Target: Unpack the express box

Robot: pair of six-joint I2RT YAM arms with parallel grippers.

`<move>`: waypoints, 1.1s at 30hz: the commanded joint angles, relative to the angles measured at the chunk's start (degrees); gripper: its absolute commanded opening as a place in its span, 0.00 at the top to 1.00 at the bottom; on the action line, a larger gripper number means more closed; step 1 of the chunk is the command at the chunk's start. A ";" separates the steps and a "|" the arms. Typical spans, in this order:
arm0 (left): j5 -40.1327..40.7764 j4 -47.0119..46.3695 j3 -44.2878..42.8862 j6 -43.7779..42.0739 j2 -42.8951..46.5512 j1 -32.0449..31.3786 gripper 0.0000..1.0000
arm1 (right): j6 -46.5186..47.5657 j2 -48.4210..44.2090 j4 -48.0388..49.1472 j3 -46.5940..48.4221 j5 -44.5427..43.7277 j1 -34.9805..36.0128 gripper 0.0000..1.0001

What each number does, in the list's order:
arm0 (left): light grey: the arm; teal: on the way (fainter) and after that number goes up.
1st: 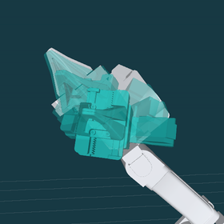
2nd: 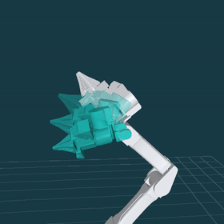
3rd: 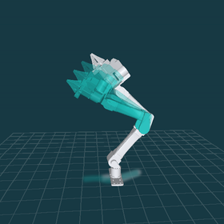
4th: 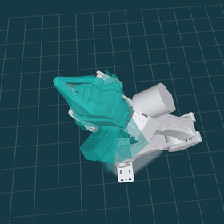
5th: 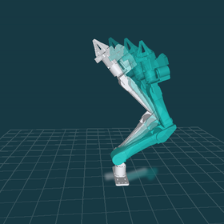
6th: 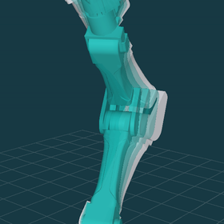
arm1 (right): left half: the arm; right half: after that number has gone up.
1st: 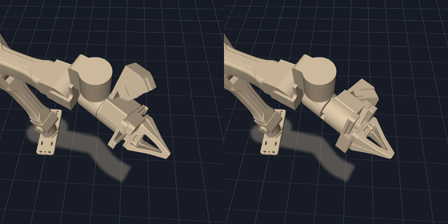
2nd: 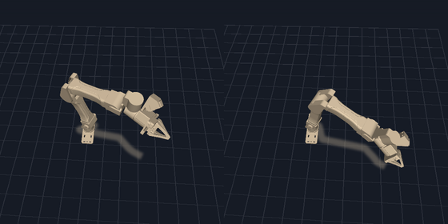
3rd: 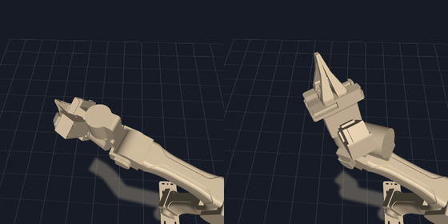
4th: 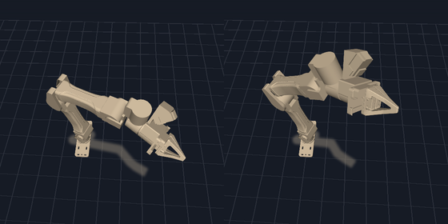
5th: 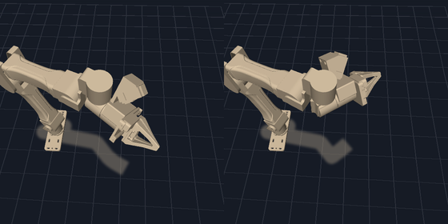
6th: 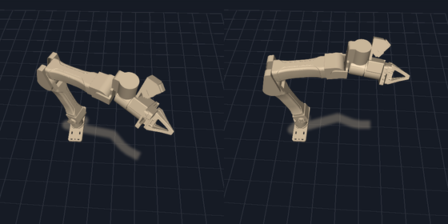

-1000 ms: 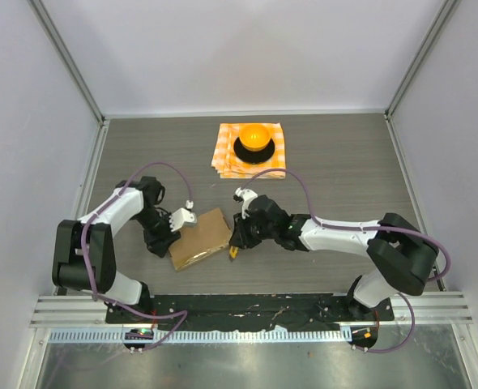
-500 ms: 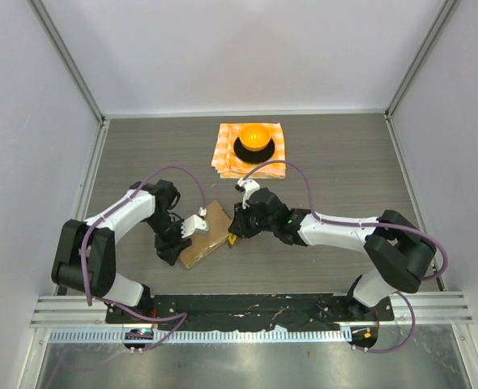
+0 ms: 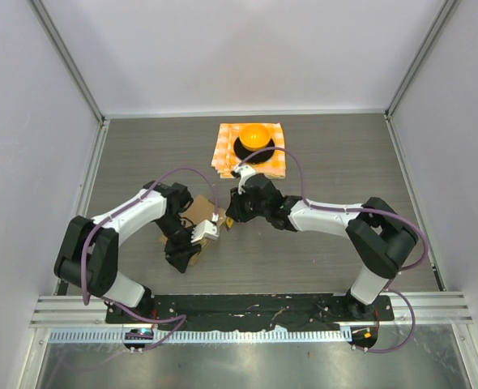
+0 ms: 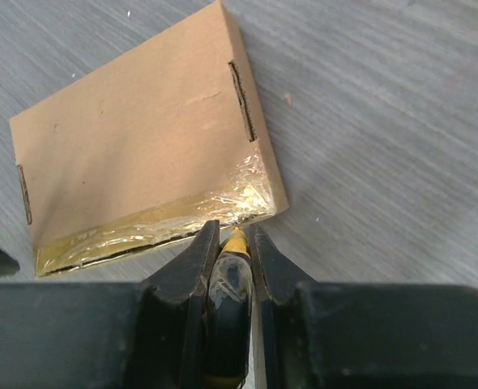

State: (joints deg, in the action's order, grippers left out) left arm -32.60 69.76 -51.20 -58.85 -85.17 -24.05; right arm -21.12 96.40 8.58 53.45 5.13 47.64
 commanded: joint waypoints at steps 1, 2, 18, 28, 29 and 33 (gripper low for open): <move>-7.02 3.98 -4.08 0.66 -1.67 -1.61 0.55 | 3.28 1.59 1.62 4.47 -0.82 -1.05 0.99; -7.30 4.77 -6.00 1.01 -1.76 -1.52 0.55 | 3.37 1.68 1.53 4.73 -0.82 -1.14 0.99; 11.59 7.60 -6.90 -18.40 -1.84 28.10 0.51 | 2.49 2.83 3.46 5.00 0.85 -1.23 0.99; 10.36 -3.04 -5.14 -17.26 -9.14 25.90 0.50 | 1.44 4.23 4.78 6.40 1.29 -1.14 0.99; 10.28 -4.70 -5.14 -17.18 -9.49 25.81 0.50 | 1.35 4.50 5.04 6.66 1.38 -1.14 0.99; 9.75 -8.49 -4.44 -15.77 -9.58 25.02 0.50 | 1.00 5.64 5.48 8.16 1.64 -1.23 0.99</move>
State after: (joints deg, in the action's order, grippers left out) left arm -22.04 66.43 -56.23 -75.29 -95.18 1.80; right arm -19.40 101.36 10.13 58.41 5.98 46.41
